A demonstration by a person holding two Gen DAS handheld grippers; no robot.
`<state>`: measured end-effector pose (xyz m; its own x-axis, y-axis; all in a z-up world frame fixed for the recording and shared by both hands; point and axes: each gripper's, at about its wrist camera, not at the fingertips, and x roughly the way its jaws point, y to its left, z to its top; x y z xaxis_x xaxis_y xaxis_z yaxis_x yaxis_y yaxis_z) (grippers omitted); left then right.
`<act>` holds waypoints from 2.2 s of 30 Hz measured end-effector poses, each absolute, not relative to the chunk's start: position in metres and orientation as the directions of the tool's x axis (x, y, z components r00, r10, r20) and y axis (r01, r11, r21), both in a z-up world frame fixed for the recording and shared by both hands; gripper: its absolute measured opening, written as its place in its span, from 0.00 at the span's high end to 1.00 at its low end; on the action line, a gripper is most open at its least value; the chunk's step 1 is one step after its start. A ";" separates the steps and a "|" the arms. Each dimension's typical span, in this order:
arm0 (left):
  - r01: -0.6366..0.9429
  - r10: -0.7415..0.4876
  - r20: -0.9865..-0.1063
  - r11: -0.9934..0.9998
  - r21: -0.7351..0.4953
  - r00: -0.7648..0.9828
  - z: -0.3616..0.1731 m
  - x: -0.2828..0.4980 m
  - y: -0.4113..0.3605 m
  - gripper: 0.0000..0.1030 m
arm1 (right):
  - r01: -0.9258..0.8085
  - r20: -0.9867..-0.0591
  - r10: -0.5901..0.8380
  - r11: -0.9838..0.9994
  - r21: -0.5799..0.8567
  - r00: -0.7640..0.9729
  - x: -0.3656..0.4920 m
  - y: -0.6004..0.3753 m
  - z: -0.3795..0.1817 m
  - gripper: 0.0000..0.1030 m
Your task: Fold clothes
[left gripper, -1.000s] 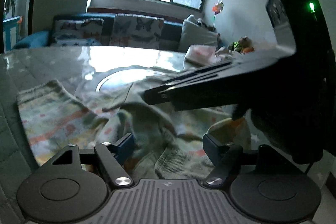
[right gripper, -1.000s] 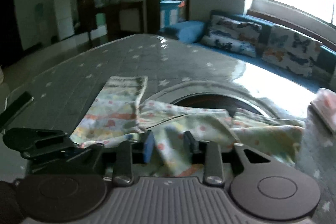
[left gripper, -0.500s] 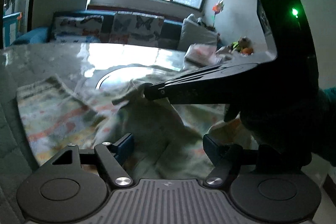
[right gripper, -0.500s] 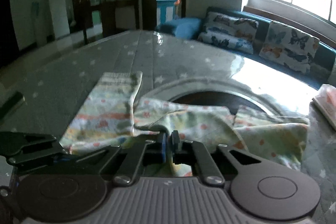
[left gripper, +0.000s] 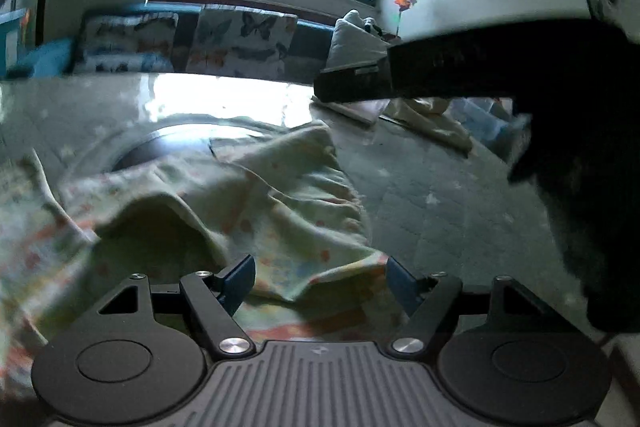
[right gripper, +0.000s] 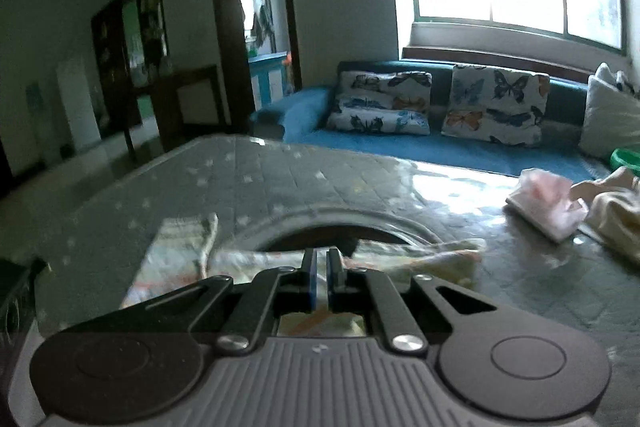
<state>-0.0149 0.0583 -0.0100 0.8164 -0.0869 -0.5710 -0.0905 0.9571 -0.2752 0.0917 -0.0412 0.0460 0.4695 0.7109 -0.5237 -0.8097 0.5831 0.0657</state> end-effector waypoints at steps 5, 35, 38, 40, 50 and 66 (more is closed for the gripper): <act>-0.153 -0.036 -0.589 0.951 -0.268 0.807 -0.018 -0.015 0.059 0.27 | -0.857 -0.574 0.725 0.510 0.078 0.379 0.093 -0.024 0.033 0.86; -0.127 -0.099 -0.562 0.929 -0.348 0.821 -0.010 0.009 0.069 0.25 | -0.839 -0.472 0.761 0.539 0.079 0.445 0.102 -0.036 0.062 0.98; -0.140 -0.097 -0.570 0.923 -0.358 0.816 -0.009 0.019 0.065 0.32 | -0.822 -0.438 0.764 0.562 0.092 0.474 0.102 -0.052 0.069 0.98; -0.150 -0.101 -0.568 0.913 -0.379 0.817 -0.012 0.017 0.067 0.46 | -0.818 -0.443 0.754 0.570 0.076 0.484 0.102 -0.059 0.070 0.98; -0.186 -0.097 -0.617 0.907 -0.379 0.781 -0.028 -0.015 0.084 0.46 | -0.890 -0.582 0.740 0.452 0.060 0.337 0.100 -0.016 0.044 0.72; -0.116 -0.144 -0.564 0.910 -0.399 0.813 -0.034 -0.039 0.095 0.34 | -0.968 -0.760 0.631 0.250 0.010 0.155 0.076 0.085 -0.015 0.56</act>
<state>-0.0386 0.0954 -0.0345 0.8131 -0.1438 -0.5641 -0.1160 0.9096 -0.3990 0.0763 0.0846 -0.0154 0.1552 0.6309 -0.7602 -0.9682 0.2499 0.0097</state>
